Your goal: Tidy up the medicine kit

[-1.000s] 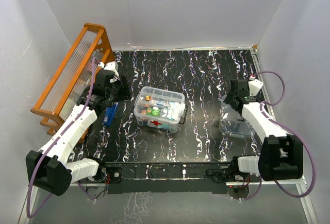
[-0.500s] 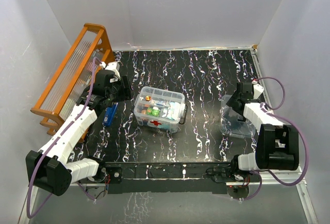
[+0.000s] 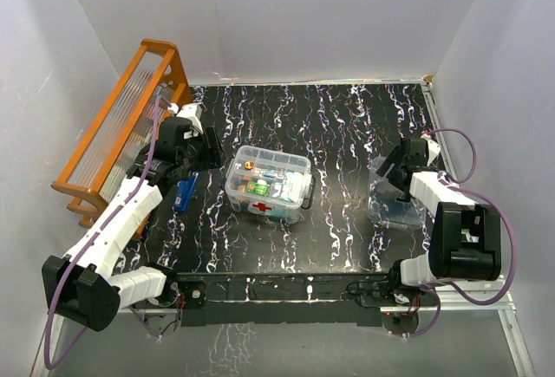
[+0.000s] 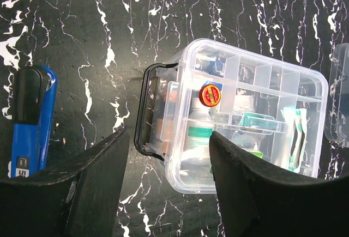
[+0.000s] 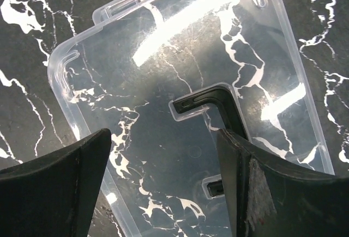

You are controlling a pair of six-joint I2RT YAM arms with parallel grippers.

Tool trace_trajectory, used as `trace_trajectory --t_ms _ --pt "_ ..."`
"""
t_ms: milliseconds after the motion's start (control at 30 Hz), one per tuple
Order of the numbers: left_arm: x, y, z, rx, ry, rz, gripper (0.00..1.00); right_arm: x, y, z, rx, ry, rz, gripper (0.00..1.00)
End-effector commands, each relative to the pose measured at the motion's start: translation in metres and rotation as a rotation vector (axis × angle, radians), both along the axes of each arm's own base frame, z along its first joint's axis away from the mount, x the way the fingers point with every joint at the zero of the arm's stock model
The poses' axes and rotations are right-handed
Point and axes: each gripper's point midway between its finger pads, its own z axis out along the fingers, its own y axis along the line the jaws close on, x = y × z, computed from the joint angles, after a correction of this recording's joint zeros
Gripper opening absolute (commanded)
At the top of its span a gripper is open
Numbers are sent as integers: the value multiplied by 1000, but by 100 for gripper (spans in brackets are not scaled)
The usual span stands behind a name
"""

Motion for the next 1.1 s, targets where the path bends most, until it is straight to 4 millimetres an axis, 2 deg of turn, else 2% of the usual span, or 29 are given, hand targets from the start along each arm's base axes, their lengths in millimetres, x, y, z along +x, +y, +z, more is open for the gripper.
trace_trajectory --t_ms 0,133,300,367,433,533,633,733,900,1067 --pt "-1 -4 29 -33 -67 -29 59 1 38 -4 192 -3 99 74" --pt "-1 -11 32 -52 -72 -70 59 -2 71 0 306 -16 157 68" --pt "-1 -16 34 -62 -81 -105 59 -1 123 8 350 -24 254 67" --pt "-1 -17 34 -62 -79 -107 59 3 135 12 336 -26 280 64" --pt "0 -16 34 -58 -80 -105 59 9 134 17 284 -30 278 59" --pt "0 -15 34 -54 -79 -101 59 14 122 29 189 -26 262 54" --pt "0 -15 33 -54 -77 -101 59 15 107 44 83 -25 243 53" --pt "1 -17 34 -60 -80 -109 59 9 92 49 4 -9 228 56" --pt "2 -20 36 -66 -82 -117 60 -9 73 33 -82 59 206 69" --pt "2 -20 36 -68 -74 -119 60 -14 79 19 -51 75 231 75"
